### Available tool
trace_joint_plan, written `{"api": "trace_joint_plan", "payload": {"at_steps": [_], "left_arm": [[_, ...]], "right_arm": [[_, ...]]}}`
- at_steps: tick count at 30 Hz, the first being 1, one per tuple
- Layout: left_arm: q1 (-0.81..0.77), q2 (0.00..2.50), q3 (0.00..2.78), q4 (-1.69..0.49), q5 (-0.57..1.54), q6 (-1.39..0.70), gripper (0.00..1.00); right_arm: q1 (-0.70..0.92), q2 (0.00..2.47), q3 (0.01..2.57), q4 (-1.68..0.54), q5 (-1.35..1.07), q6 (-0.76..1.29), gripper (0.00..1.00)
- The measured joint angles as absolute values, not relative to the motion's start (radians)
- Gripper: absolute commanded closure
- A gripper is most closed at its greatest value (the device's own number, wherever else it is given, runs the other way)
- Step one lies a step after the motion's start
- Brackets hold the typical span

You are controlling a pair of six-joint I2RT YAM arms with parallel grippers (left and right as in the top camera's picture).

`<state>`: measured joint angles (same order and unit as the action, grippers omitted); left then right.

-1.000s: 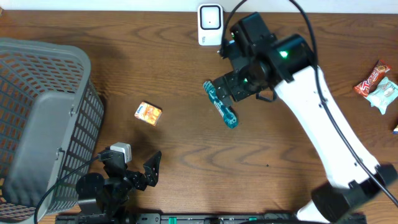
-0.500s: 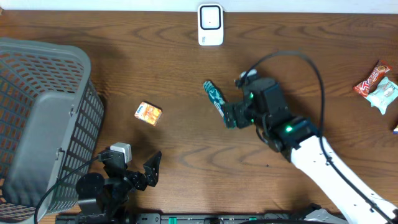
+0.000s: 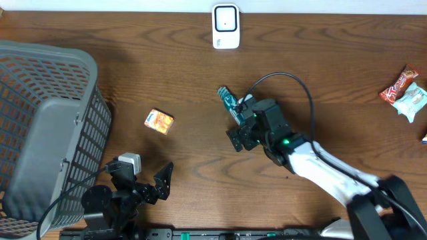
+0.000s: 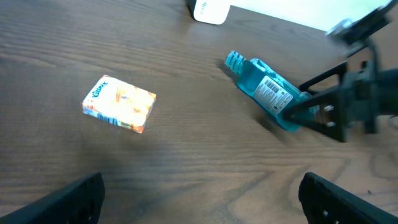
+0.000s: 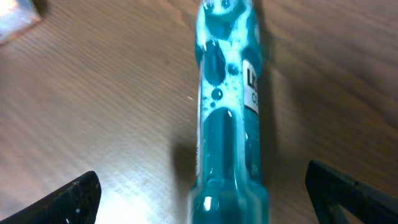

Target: Scan the item barcode

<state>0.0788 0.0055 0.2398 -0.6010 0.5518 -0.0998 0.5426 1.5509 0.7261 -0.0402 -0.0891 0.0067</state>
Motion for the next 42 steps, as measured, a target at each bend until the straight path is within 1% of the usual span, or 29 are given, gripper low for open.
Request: {"api": "trace_joint_plan", "payload": {"at_steps": [3,4,5,6,7,11,13,14,17,18,20,23,28,31,35,40,42], "left_arm": [[0.079,0.006,0.240,-0.601,0.552,-0.100,0.01],[0.079,0.006,0.240,-0.601,0.552,-0.100,0.01],[0.079,0.006,0.240,-0.601,0.551,-0.100,0.01],[0.079,0.006,0.240,-0.601,0.552,-0.100,0.01],[0.079,0.006,0.240,-0.601,0.552,-0.100,0.01],[0.079,0.006,0.240,-0.601,0.552,-0.100,0.01],[0.079,0.006,0.240,-0.601,0.551,-0.100,0.01],[0.079,0.006,0.240,-0.601,0.552,-0.100,0.01],[0.079,0.006,0.240,-0.601,0.552,-0.099,0.01],[0.079,0.006,0.240,-0.601,0.552,-0.100,0.01],[0.079,0.006,0.240,-0.601,0.552,-0.100,0.01],[0.079,0.006,0.240,-0.601,0.551,-0.099,0.01],[0.079,0.006,0.240,-0.601,0.552,-0.100,0.01],[0.079,0.006,0.240,-0.601,0.552,-0.100,0.01],[0.079,0.006,0.240,-0.601,0.551,-0.100,0.01],[0.079,0.006,0.240,-0.601,0.551,-0.100,0.01],[0.079,0.006,0.240,-0.601,0.552,-0.100,0.01]], "right_arm": [[0.543,1.620,0.726,-0.017,-0.074,-0.007,0.01],[0.543,1.641,0.726,-0.017,-0.070,-0.010,0.11],[0.543,1.663,0.726,-0.017,-0.066,-0.012,0.17],[0.543,1.676,0.726,-0.014,-0.062,-0.011,0.32],[0.543,1.693,0.726,-0.006,-0.053,-0.019,0.38],[0.543,1.698,0.724,0.009,-0.029,-0.023,0.56],[0.543,1.698,0.724,0.009,-0.024,-0.025,0.62],[0.543,1.698,0.724,0.010,-0.019,-0.030,0.69],[0.540,1.698,0.725,0.014,-0.015,-0.031,0.80],[0.539,1.697,0.725,0.015,-0.014,-0.035,0.88],[0.538,1.697,0.725,0.017,-0.014,-0.030,0.98],[0.536,1.697,0.725,0.015,-0.010,-0.033,0.99],[0.533,1.649,0.765,-0.143,-0.010,-0.034,0.99],[0.533,1.594,0.772,-0.191,-0.015,-0.034,0.99],[0.533,1.452,0.779,-0.212,-0.082,-0.033,0.99],[0.533,1.237,0.809,-0.332,-0.211,-0.029,0.99],[0.533,1.189,0.809,-0.379,-0.248,-0.027,0.99]]}}
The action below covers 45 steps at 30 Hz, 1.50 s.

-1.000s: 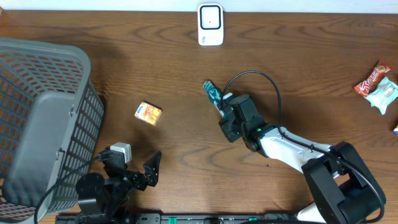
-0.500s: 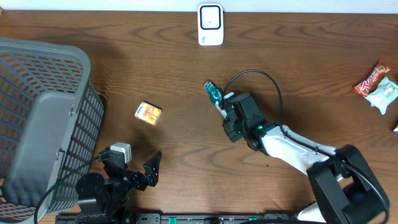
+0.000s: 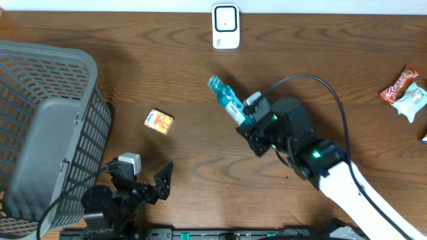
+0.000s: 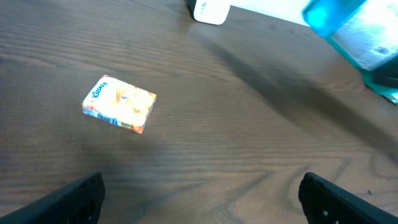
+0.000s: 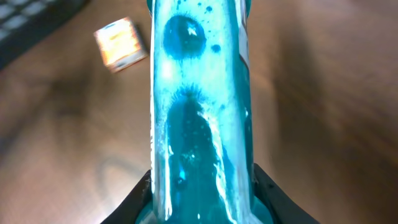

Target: Scan the item barcode

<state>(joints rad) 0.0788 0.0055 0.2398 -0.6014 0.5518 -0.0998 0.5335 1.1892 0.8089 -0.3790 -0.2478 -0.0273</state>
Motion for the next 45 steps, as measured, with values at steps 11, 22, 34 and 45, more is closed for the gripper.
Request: {"api": "trace_joint_plan", "payload": {"at_steps": [11,22,34,45], "left_arm": [[0.079,0.006,0.240,-0.601,0.552,-0.100,0.01],[0.079,0.006,0.240,-0.601,0.552,-0.100,0.01],[0.079,0.006,0.240,-0.600,0.551,-0.100,0.01],[0.079,0.005,0.240,-0.601,0.552,-0.100,0.01]], "right_arm": [[0.533,1.042,0.809,-0.504,-0.361,-0.022,0.99],[0.535,1.172,0.807,-0.197,-0.255,-0.204,0.99],[0.525,1.670,0.810,0.709,0.217,-0.640,0.99],[0.449,2.082,1.194,0.805,0.324,-1.015,0.99]]}}
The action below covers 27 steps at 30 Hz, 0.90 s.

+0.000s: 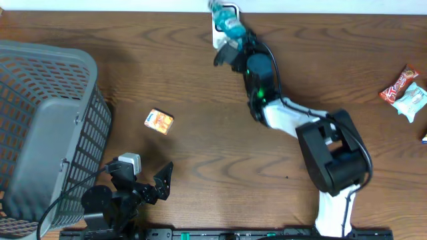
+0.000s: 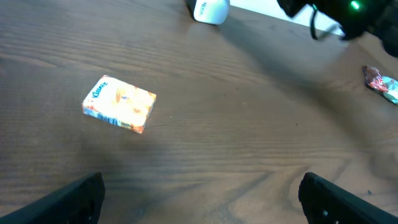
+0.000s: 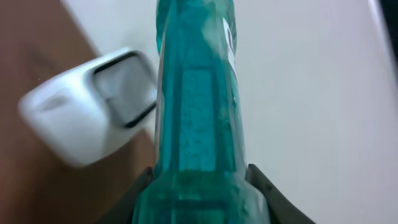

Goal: Scan the item barcode
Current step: 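Carry the Listerine bottle to the scanner with the right gripper, then move the Listerine bottle away to the right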

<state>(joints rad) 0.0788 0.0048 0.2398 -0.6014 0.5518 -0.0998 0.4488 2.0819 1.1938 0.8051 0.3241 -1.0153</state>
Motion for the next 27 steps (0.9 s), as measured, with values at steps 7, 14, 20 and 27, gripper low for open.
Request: {"api": "trace_joint_plan", "payload": {"at_steps": [7,14,20,27], "left_arm": [[0.079,0.005,0.240,-0.601,0.551,-0.100,0.01],[0.079,0.005,0.240,-0.601,0.552,-0.100,0.01],[0.079,0.005,0.240,-0.601,0.552,-0.100,0.01],[0.079,0.005,0.240,-0.601,0.552,-0.100,0.01]], "right_arm": [[0.422,2.302,1.481,0.812,0.389,-1.240,0.99],[0.421,2.446,1.570,0.799,0.439,-1.419,0.99],[0.422,2.449,1.592,0.839,0.497,-1.473,0.99],[0.413,2.443,1.610,0.894,0.620,-1.503,0.99]]}}
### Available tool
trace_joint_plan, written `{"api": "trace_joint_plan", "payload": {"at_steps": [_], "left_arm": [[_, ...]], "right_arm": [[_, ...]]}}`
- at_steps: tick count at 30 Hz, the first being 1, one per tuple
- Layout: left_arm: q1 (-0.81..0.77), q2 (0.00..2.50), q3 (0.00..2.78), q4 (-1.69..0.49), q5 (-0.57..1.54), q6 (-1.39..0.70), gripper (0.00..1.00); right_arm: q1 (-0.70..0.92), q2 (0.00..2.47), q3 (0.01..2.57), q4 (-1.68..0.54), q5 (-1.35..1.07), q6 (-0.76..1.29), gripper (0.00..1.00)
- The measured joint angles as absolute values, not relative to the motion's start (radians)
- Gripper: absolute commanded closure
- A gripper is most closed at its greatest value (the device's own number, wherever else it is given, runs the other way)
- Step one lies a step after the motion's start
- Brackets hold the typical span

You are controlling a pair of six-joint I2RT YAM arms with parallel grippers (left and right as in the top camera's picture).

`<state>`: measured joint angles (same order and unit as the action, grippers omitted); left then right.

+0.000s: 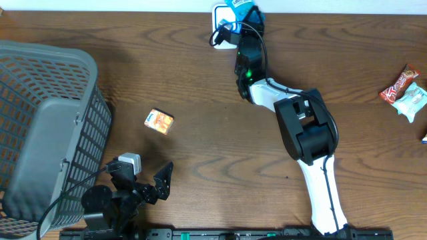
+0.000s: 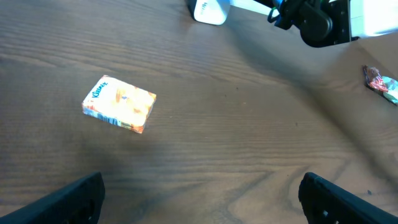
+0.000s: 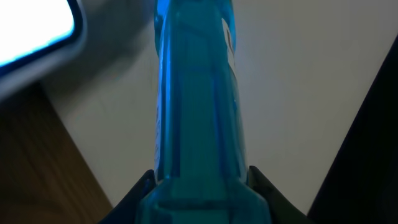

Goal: Scan the item barcode
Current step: 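Move the Listerine bottle away to the right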

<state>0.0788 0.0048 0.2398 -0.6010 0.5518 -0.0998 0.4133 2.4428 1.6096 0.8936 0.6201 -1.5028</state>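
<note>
A teal liquid-filled bottle (image 3: 196,93) with a white label fills the right wrist view, and my right gripper (image 3: 199,186) is shut on its lower end. Overhead, the bottle (image 1: 241,7) is up at the table's back edge, right beside the white scanner (image 1: 219,15), which the arm partly covers. A bright corner of the scanner (image 3: 31,31) shows at the wrist view's upper left. The scanner (image 2: 208,9) also shows in the left wrist view. My left gripper (image 2: 202,199) stands open near the front edge (image 1: 157,185), holding nothing.
An orange tissue pack (image 1: 159,121) lies left of centre on the wooden table; it also shows as the tissue pack (image 2: 119,104). A grey mesh basket (image 1: 47,127) fills the left side. Snack packets (image 1: 403,90) lie at the far right edge.
My right gripper has carried the bottle a little further right and back past the scanner. The scanner has slid to the upper left corner of the right wrist view. The left arm is unchanged.
The bottle first lay on the table mid-right with my right gripper open around its base. Then the gripper was shut on it and held it above the table. Later the bottle was up at the scanner at the back edge, and now it is just beside it.
</note>
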Motion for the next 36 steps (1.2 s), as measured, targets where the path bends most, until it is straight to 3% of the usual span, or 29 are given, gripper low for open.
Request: {"api": "trace_joint_plan", "payload": {"at_steps": [6,12,24,26,30,33,36], "left_arm": [[0.079,0.004,0.240,-0.601,0.552,-0.100,0.01],[0.079,0.005,0.240,-0.601,0.551,-0.099,0.01],[0.079,0.005,0.240,-0.601,0.552,-0.099,0.01],[0.079,0.005,0.240,-0.601,0.552,-0.100,0.01],[0.079,0.005,0.240,-0.601,0.552,-0.100,0.01],[0.079,0.005,0.240,-0.601,0.552,-0.099,0.01],[0.079,0.005,0.240,-0.601,0.552,-0.100,0.01]], "right_arm": [[0.342,2.374,1.615,0.546,0.787,-1.433,0.99],[0.187,2.256,1.620,0.032,0.887,-1.204,0.99],[-0.172,2.205,1.619,-0.447,0.781,-0.632,0.99],[-0.236,2.205,1.619,-0.463,0.748,-0.528,0.87],[-0.326,2.205,1.619,-0.478,0.712,-0.380,0.31],[-0.357,2.200,1.619,-0.492,0.683,-0.313,0.01],[-0.350,2.183,1.619,-0.518,0.576,-0.281,0.01]]}}
